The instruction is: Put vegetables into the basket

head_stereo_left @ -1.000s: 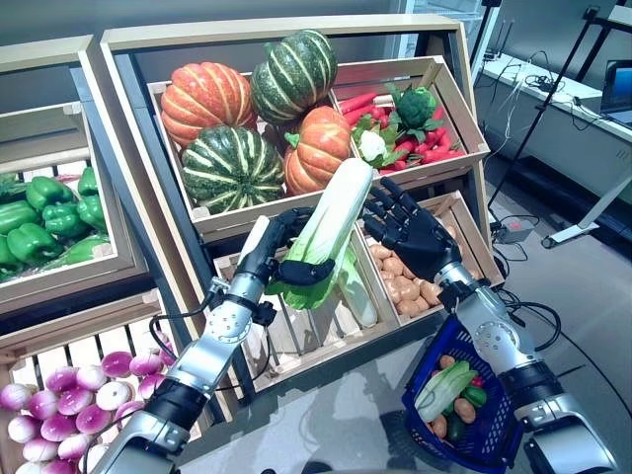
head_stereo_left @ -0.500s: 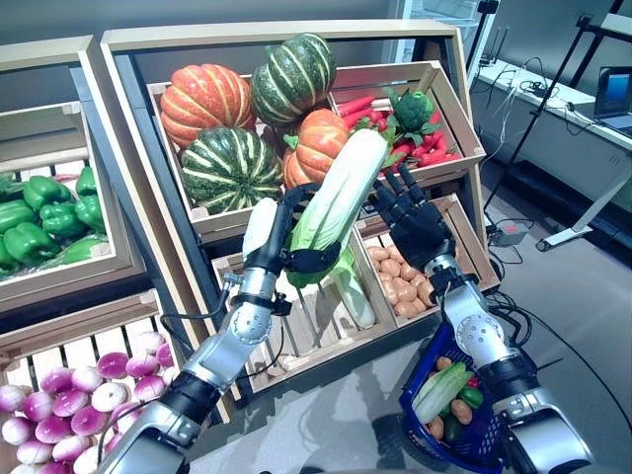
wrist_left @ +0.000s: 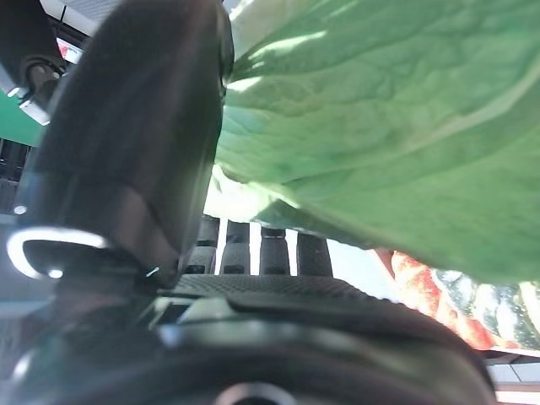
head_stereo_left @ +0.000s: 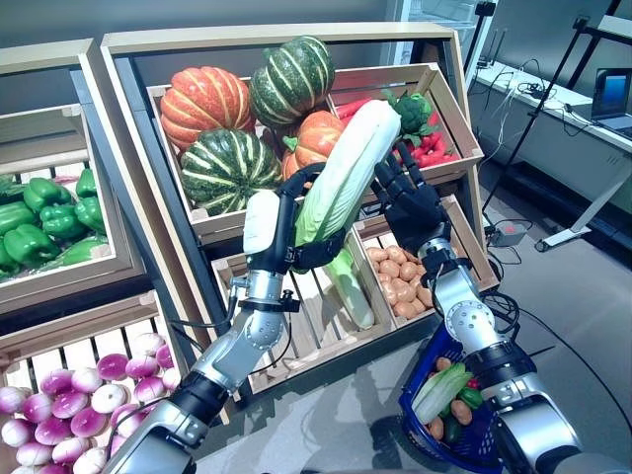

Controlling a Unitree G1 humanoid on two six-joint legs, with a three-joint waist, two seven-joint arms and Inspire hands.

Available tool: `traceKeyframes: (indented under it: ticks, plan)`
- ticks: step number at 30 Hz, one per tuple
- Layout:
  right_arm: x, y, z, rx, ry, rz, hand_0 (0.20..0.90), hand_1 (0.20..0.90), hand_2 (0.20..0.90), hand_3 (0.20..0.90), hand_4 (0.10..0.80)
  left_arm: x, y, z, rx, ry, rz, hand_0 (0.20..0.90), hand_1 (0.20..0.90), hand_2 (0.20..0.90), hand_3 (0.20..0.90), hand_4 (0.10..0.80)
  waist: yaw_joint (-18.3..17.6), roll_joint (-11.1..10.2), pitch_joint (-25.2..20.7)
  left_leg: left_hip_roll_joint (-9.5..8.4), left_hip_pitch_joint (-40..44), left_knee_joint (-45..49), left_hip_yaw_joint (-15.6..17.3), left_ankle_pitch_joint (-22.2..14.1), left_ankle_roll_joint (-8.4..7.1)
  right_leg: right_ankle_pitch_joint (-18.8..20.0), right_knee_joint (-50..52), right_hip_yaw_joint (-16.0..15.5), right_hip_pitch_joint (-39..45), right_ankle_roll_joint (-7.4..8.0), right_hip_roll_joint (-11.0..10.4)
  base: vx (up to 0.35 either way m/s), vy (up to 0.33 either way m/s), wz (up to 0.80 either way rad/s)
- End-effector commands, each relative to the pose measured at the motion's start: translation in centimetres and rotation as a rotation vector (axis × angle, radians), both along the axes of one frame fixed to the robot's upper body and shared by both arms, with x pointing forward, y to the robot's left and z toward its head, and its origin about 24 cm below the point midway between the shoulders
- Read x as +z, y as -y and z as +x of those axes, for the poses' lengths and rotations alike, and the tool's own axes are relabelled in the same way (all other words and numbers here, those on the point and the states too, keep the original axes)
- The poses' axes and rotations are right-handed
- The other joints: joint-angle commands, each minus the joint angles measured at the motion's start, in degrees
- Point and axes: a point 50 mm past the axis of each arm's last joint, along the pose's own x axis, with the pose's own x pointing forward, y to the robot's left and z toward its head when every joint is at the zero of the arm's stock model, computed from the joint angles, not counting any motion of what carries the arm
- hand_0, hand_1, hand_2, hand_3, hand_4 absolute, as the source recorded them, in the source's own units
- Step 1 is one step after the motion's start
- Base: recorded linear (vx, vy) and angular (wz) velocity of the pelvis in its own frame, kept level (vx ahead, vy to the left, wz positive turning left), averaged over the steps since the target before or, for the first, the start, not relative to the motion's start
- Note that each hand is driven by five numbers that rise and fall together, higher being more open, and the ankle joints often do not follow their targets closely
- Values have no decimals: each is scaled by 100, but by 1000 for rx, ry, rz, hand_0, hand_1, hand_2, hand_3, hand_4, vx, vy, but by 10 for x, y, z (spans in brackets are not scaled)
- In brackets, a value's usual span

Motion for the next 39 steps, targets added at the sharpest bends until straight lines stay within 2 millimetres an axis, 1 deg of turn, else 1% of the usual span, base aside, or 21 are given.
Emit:
traceKeyframes:
  ticks: [1,3,4,5,6,7,8,9,10,14,19,24,25,26,33,35,39]
  plan:
    - [91,-29,7,64,338,-48,900,900,900,900,800,63,39,12,-200,311,39,300,300,300,300,400,-54,-112,-362,-406,-76,5,-39,-521,276,-391,78,48,152,-339,187,0,0,0]
    - [91,-25,7,43,342,-104,900,900,900,900,800,62,35,13,-183,307,42,300,300,300,300,400,-58,-114,-360,-399,-74,5,-36,-515,272,-385,80,56,148,-336,185,0,0,0]
    - [88,-18,7,13,344,-179,900,900,900,900,800,62,28,13,-162,301,39,300,300,300,300,400,-68,-119,-348,-395,-76,5,-30,-504,271,-376,84,65,142,-331,183,0,0,0]
    - [87,-17,7,10,343,-186,900,900,900,900,800,62,28,13,-160,300,39,300,300,300,300,400,-69,-117,-349,-395,-76,5,-30,-502,271,-375,84,65,142,-331,183,0,0,0]
    - [84,-7,6,-33,345,-260,900,900,900,900,800,61,21,13,-137,296,41,300,300,300,300,400,-84,-118,-332,-389,-77,5,-20,-492,270,-368,94,65,133,-327,178,0,0,0]
    - [82,2,5,-54,353,-284,900,900,900,900,800,61,16,13,-122,295,45,300,300,300,300,400,-97,-123,-317,-386,-83,5,-17,-489,269,-363,98,65,125,-322,173,0,0,0]
    - [82,3,4,-56,353,-286,900,900,900,900,800,60,16,13,-121,293,45,300,300,300,300,400,-98,-122,-319,-386,-83,5,-17,-488,269,-362,99,64,124,-321,172,0,0,0]
    - [82,15,1,-87,364,-305,900,900,900,900,800,60,9,13,-98,291,57,300,300,300,300,400,-120,-128,-305,-382,-89,5,-14,-487,267,-360,104,68,115,-314,169,0,0,0]
    - [85,21,-2,-103,383,-311,900,900,900,900,800,60,5,13,-86,291,65,300,300,300,300,400,-136,-131,-291,-383,-94,5,-14,-483,268,-354,109,72,105,-310,169,0,0,0]
    - [92,29,-9,-89,437,-277,900,900,900,900,800,57,-1,14,-72,286,86,300,300,300,300,400,-184,-144,-257,-379,-101,5,1,-484,268,-344,104,93,83,-303,171,-8,-6,-1]
    - [94,24,-12,-34,453,-246,900,900,900,900,800,55,3,14,-98,284,103,300,300,300,300,400,-225,-143,-251,-367,-83,5,36,-481,266,-326,84,138,78,-300,183,-15,-13,-4]
    - [92,15,-11,18,438,-203,900,900,900,900,800,53,13,13,-146,271,101,300,300,300,300,400,-251,-132,-273,-355,-66,5,86,-476,259,-330,80,182,75,-298,194,-1,-1,-1]
    - [90,12,-10,40,425,-174,900,900,900,900,800,53,18,11,-171,276,105,300,300,300,300,400,-250,-131,-272,-352,-65,12,95,-479,259,-333,84,189,75,-297,192,0,0,0]
    - [90,12,-10,40,425,-173,900,900,900,900,800,53,18,11,-171,276,106,300,300,300,300,400,-249,-132,-271,-352,-64,12,96,-480,259,-333,83,189,76,-297,192,0,0,0]
    - [83,-10,-4,134,355,-53,900,900,900,900,800,58,41,4,-283,329,143,300,300,300,300,400,-211,-128,-270,-369,-50,27,77,-519,265,-379,109,171,104,-292,173,0,0,0]
    - [80,-14,-1,161,319,-12,900,900,900,900,800,59,50,0,-332,347,170,300,300,300,300,400,-201,-129,-281,-376,-44,26,69,-532,262,-384,105,158,119,-280,162,0,0,0]
    - [74,-17,3,172,279,31,900,900,900,900,800,59,57,-4,-380,346,176,300,300,300,300,400,-193,-124,-337,-380,-24,6,71,-549,268,-379,72,139,143,-262,151,25,12,0]
